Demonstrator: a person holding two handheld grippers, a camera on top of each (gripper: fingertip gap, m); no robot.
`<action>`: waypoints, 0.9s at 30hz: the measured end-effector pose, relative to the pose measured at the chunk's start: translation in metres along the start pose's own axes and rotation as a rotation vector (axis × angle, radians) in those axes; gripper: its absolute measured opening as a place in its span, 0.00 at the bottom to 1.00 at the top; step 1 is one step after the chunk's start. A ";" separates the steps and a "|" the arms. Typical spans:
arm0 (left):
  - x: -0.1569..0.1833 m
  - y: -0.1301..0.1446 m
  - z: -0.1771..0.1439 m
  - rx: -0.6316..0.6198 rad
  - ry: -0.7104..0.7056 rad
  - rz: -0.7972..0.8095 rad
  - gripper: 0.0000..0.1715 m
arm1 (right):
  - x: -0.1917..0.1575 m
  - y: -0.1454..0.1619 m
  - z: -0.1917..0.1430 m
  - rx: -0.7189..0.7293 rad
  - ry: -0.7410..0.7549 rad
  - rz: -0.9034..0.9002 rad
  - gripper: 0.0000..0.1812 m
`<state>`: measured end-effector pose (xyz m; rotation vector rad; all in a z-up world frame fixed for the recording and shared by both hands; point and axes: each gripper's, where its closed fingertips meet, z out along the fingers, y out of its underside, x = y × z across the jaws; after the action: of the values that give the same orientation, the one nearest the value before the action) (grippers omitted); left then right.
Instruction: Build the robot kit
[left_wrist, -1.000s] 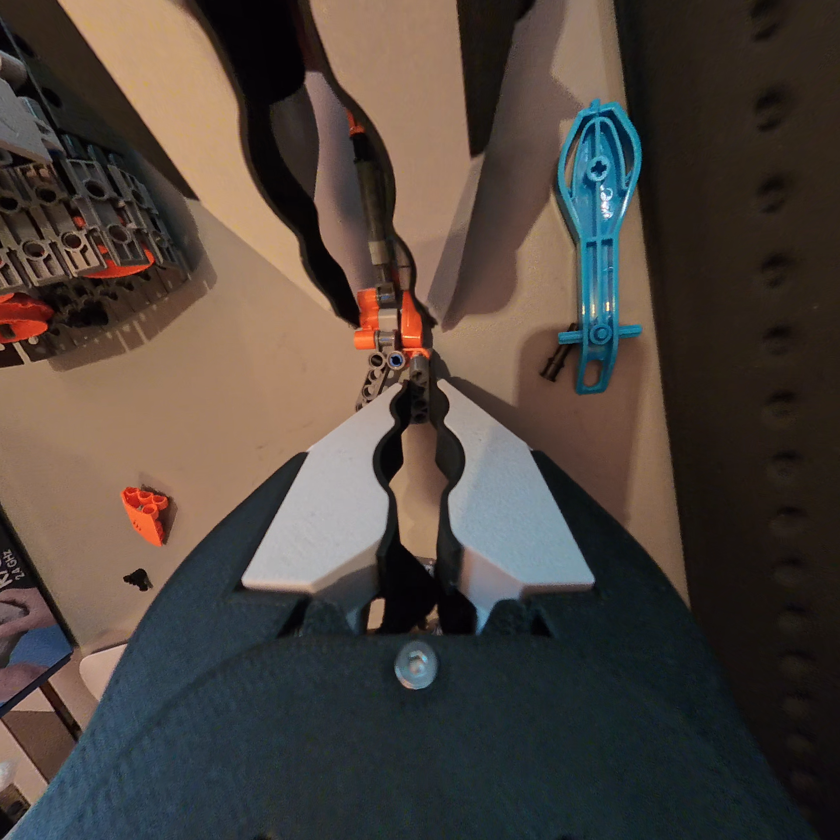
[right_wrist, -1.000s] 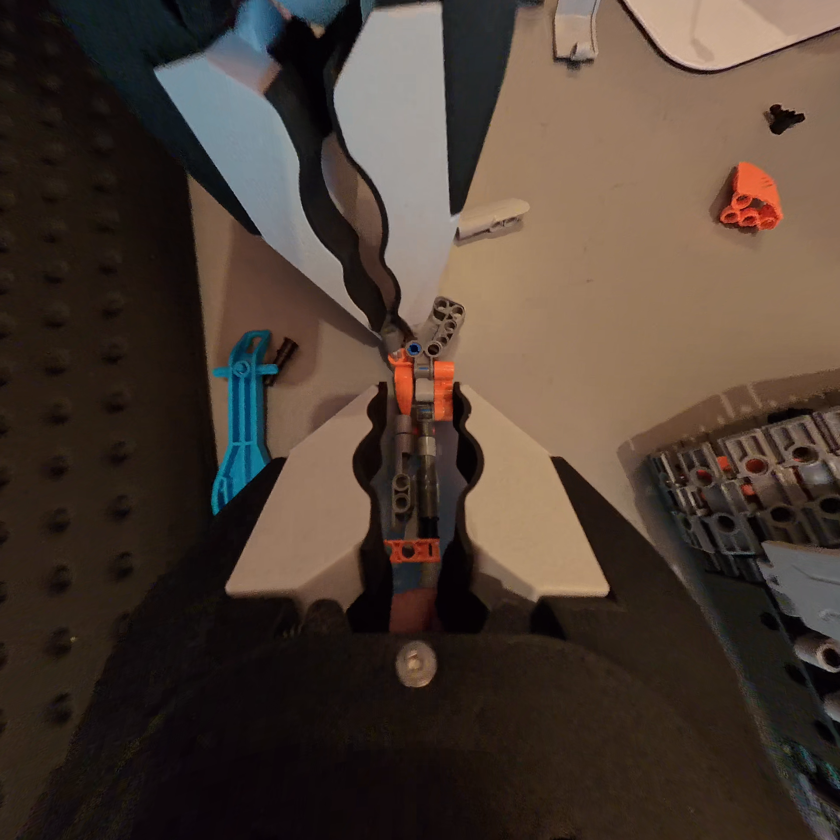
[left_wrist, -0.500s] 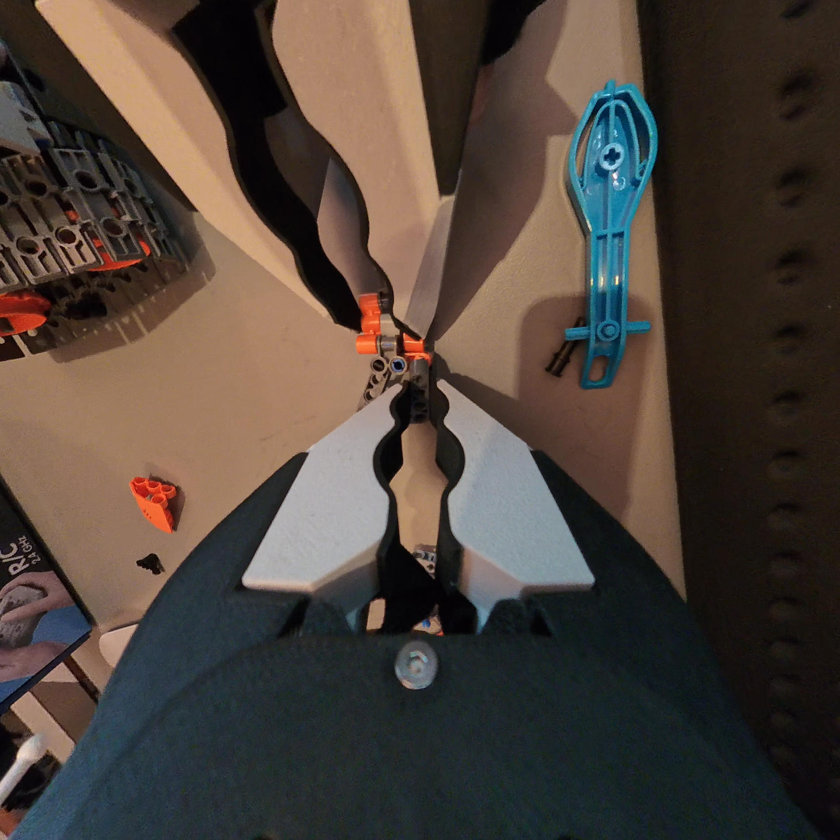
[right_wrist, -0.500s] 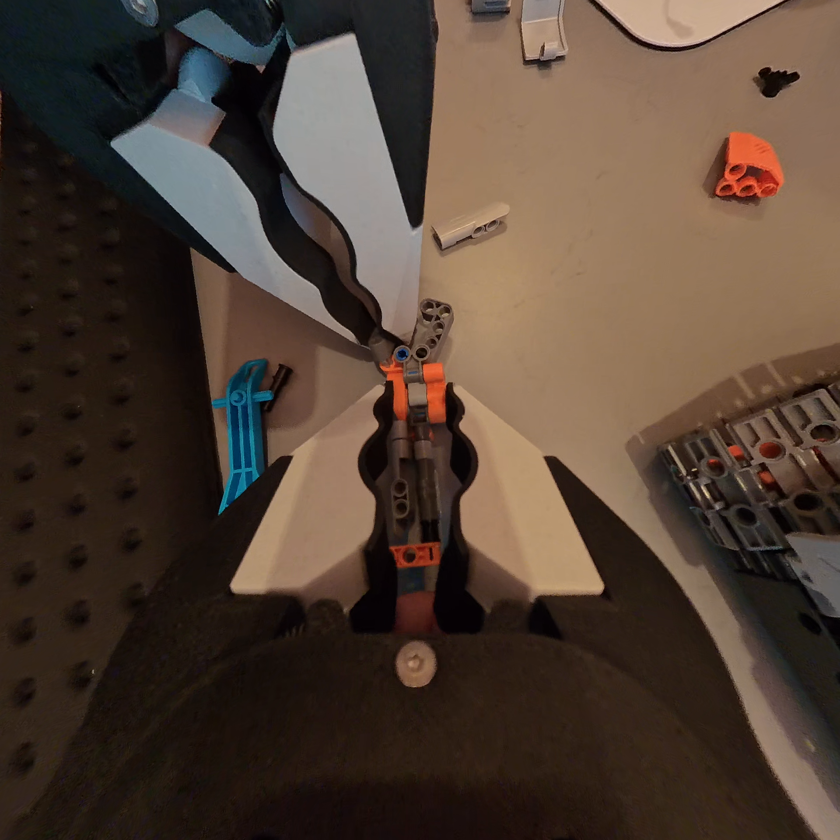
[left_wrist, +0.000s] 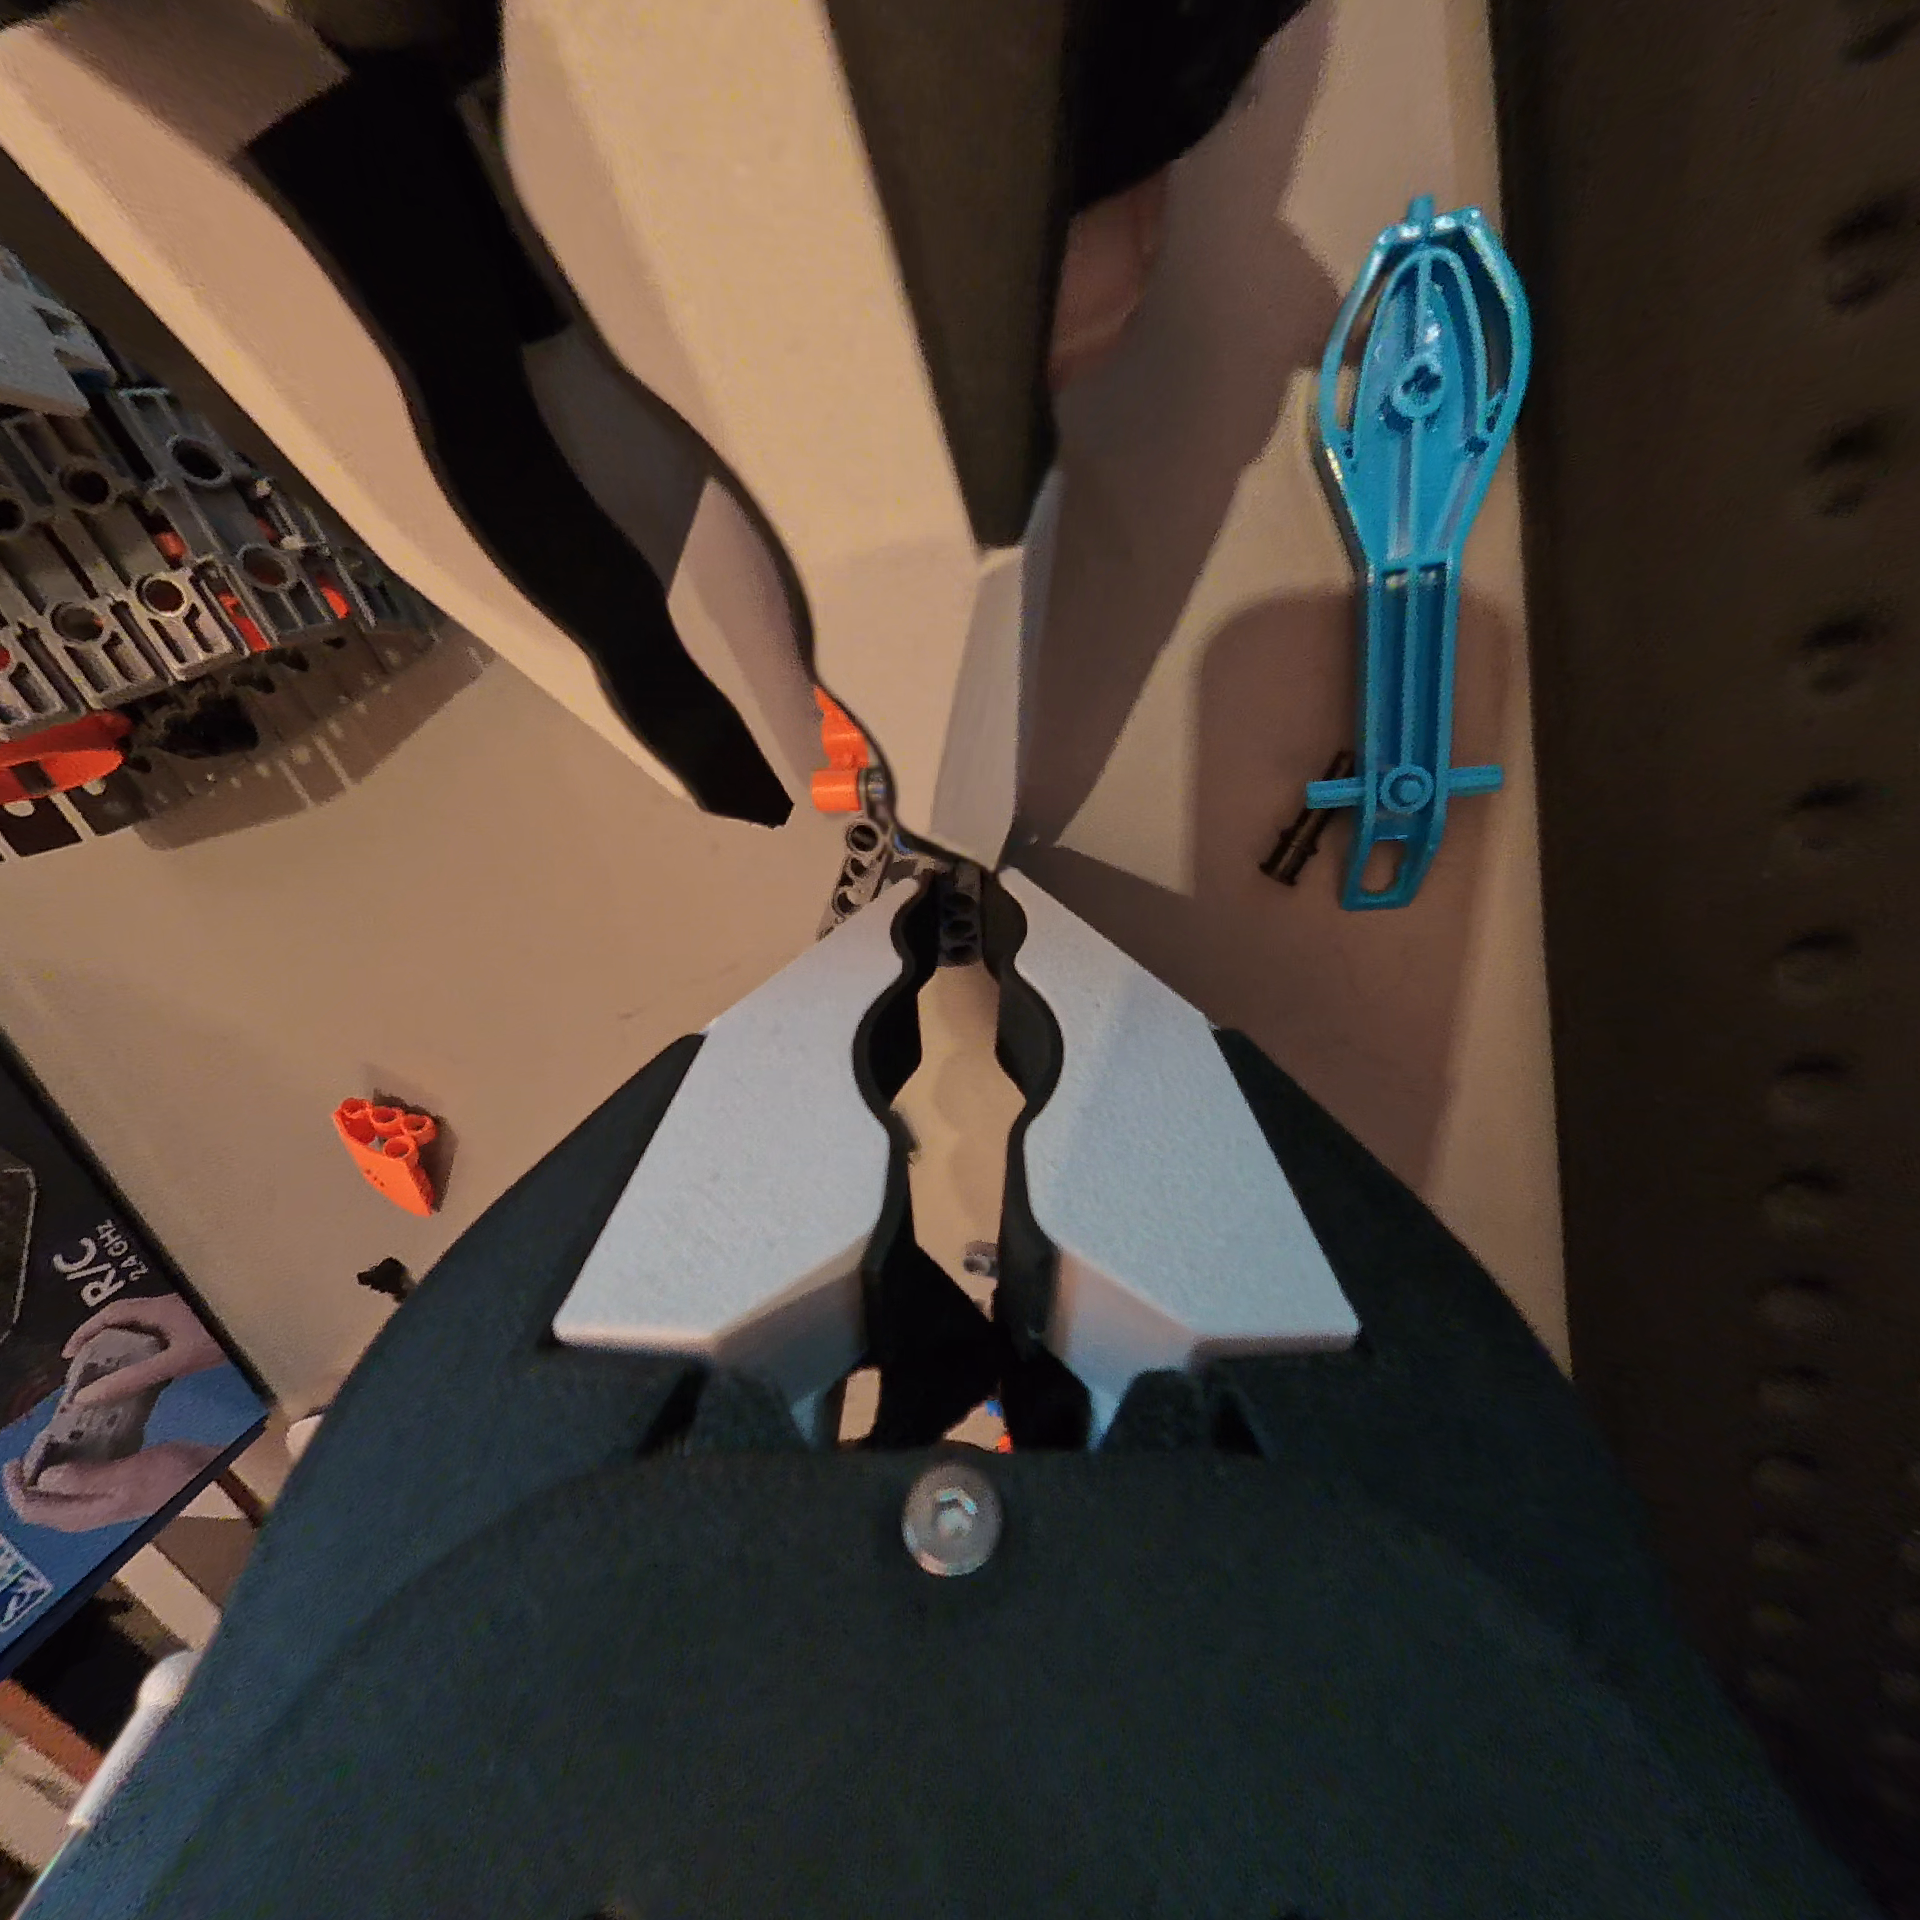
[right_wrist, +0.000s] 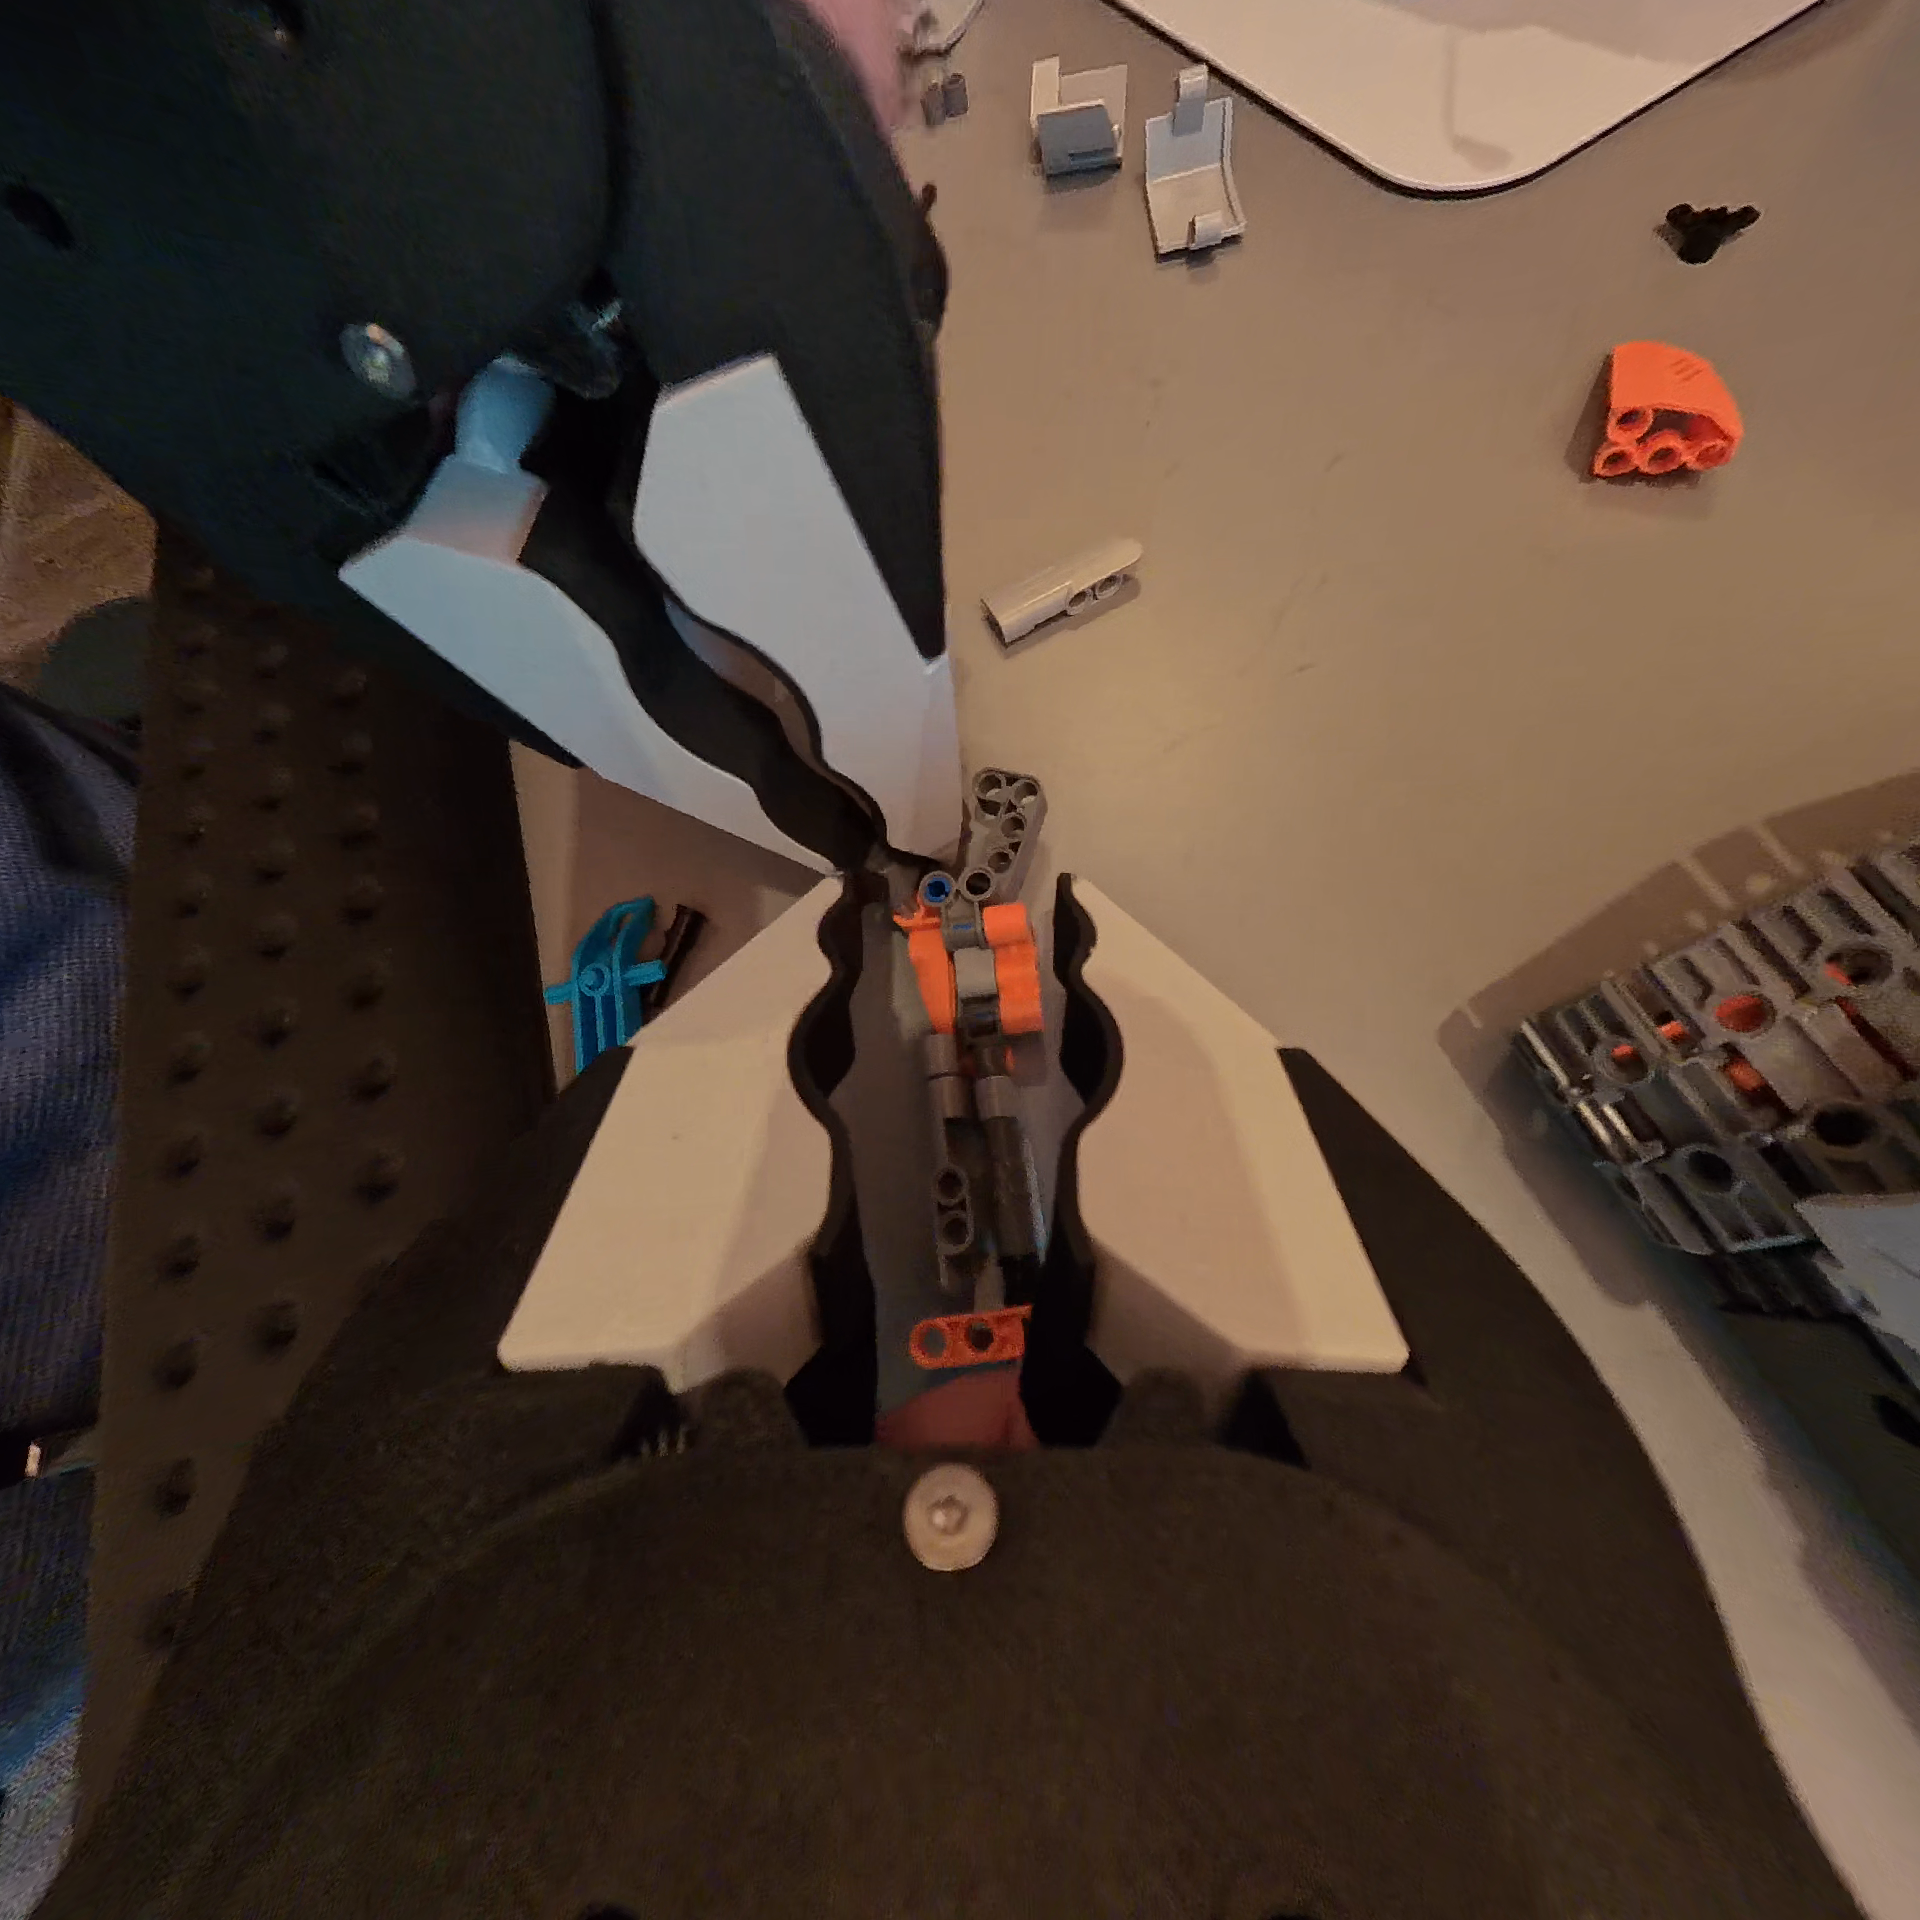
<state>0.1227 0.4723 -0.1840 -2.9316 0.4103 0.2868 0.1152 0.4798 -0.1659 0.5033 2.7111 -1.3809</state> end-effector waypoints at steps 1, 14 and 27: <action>-0.001 0.000 0.000 -0.007 -0.002 0.003 0.03 | 0.001 -0.001 -0.001 0.015 -0.014 0.028 0.18; -0.005 0.001 0.001 -0.062 0.000 0.022 0.03 | 0.004 -0.002 0.000 0.033 -0.033 0.079 0.14; -0.007 -0.002 0.002 -0.056 0.005 0.035 0.03 | 0.009 -0.002 -0.004 0.049 -0.026 0.072 0.19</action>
<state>0.1167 0.4763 -0.1843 -2.9824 0.4625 0.3010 0.1069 0.4842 -0.1637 0.5764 2.6172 -1.4282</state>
